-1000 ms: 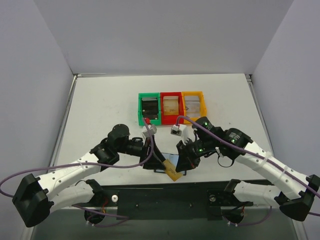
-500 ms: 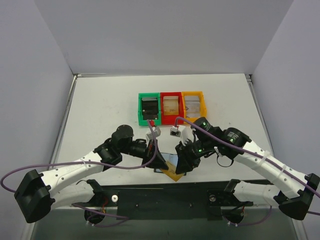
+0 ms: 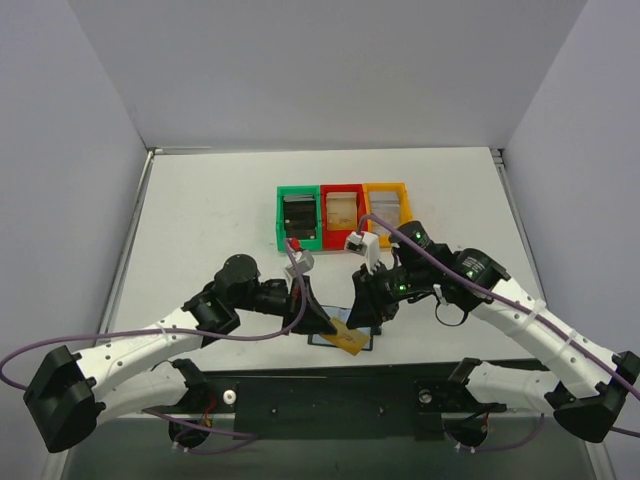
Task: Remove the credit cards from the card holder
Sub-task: Place the credit card in the storage box.
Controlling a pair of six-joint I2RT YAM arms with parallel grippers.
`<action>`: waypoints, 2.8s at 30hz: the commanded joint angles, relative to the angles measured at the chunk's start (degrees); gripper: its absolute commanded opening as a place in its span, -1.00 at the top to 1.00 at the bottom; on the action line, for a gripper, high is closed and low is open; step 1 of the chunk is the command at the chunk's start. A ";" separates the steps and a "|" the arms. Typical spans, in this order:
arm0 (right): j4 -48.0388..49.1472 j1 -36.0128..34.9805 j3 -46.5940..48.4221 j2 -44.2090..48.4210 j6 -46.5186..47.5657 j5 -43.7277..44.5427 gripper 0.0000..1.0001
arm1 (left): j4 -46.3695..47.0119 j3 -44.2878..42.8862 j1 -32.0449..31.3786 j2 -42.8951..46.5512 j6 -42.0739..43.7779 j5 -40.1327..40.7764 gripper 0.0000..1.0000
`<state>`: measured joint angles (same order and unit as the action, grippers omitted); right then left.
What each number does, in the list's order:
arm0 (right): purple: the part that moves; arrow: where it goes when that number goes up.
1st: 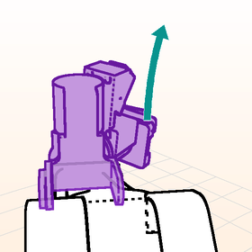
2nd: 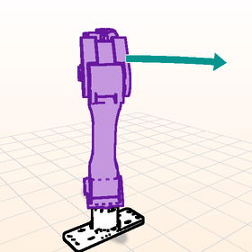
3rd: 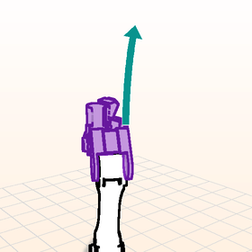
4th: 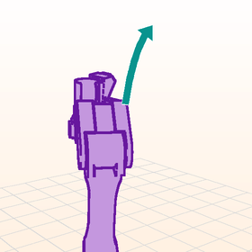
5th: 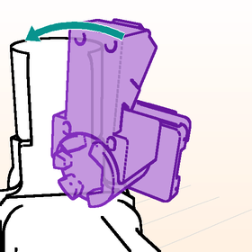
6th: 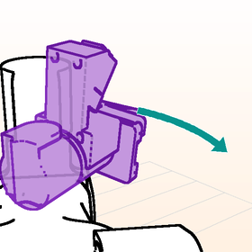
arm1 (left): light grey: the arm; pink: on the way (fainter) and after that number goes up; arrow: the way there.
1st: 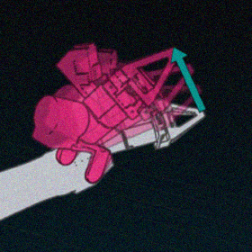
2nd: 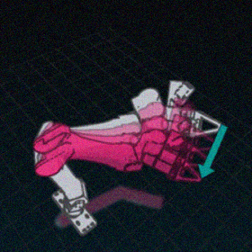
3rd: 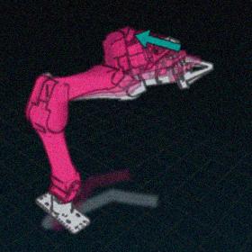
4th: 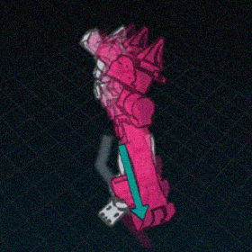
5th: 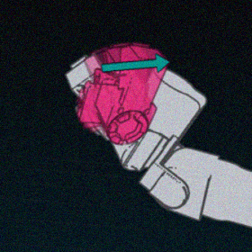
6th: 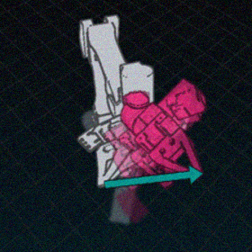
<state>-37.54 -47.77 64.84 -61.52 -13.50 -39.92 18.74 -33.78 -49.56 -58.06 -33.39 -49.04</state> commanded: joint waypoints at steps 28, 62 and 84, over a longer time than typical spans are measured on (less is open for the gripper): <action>6.60 -0.40 -1.20 -0.01 -2.94 -3.85 0.62 | 13.24 3.81 -0.10 3.39 -5.98 0.43 1.00; 7.04 1.71 -3.05 2.89 -2.59 -7.71 1.00 | 19.14 5.65 0.52 2.87 -9.86 -0.80 1.00; -1.22 8.13 13.99 -9.49 4.70 21.01 1.00 | -10.39 1.35 18.27 23.25 -4.14 20.82 -0.69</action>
<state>-37.01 -40.38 72.40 -66.46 -12.05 -33.26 14.46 -28.80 -33.89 -38.89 -39.66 -36.01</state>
